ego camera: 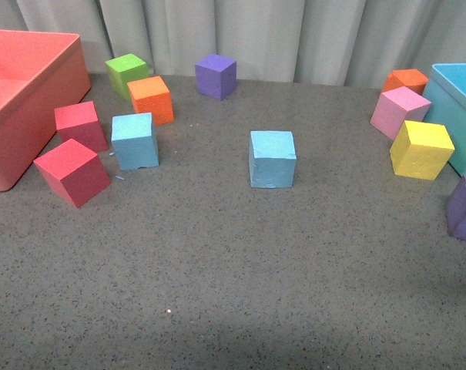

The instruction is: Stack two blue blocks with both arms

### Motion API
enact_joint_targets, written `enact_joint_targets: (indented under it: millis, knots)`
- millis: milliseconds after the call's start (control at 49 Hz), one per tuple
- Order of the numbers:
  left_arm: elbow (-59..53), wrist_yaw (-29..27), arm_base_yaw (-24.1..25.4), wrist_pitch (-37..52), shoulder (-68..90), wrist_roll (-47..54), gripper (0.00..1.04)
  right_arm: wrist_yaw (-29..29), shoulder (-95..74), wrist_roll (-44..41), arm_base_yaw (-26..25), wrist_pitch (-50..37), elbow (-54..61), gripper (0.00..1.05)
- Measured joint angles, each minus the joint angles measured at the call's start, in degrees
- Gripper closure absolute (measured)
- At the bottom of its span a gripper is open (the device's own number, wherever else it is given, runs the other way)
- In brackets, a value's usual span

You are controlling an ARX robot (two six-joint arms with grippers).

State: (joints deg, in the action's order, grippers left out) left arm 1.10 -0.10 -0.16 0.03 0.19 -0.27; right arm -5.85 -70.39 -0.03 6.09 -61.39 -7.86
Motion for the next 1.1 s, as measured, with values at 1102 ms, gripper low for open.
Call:
enact_joint_targets:
  millis: [1102]
  knots:
    - [0.0,0.0,0.0,0.0,0.0,0.0,0.07,5.7,48.7,0.0,-5.9,39.6,7.7,1.04]
